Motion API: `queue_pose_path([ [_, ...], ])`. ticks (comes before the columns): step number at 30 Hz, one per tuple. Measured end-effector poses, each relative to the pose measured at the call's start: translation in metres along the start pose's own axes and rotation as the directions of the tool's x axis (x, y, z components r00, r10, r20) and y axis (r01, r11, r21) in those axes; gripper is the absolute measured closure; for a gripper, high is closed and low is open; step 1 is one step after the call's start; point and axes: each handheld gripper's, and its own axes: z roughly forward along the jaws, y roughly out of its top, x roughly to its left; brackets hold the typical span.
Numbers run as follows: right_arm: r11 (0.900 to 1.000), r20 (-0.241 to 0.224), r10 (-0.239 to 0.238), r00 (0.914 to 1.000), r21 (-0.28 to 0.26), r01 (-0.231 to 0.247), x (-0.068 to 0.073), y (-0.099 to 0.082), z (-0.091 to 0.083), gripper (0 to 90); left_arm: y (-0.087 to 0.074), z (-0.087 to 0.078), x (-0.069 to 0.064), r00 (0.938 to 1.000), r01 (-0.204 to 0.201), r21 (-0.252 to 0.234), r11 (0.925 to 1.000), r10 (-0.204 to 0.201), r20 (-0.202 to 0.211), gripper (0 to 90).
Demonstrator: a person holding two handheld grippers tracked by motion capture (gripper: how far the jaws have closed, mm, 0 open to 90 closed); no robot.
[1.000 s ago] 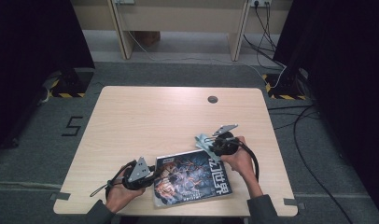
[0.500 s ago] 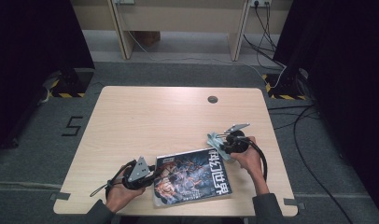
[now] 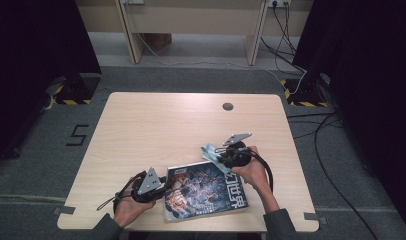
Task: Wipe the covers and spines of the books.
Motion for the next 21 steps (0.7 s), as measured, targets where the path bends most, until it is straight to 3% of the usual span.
queue_pose_path([
  [11,0.9954,-0.054,-0.09,0.9945,-0.038,0.088,0.038,0.023,0.003,79.7,0.0,0.001,0.0,1.0,-0.002,0.001,1.0,0.002,-0.008,75.0],
  [21,0.9852,-0.121,-0.156,0.9804,-0.09,0.145,0.069,0.042,0.005,79.6,0.001,0.002,-0.002,0.9997,-0.015,-0.002,0.9999,0.015,-0.018,75.1],
])
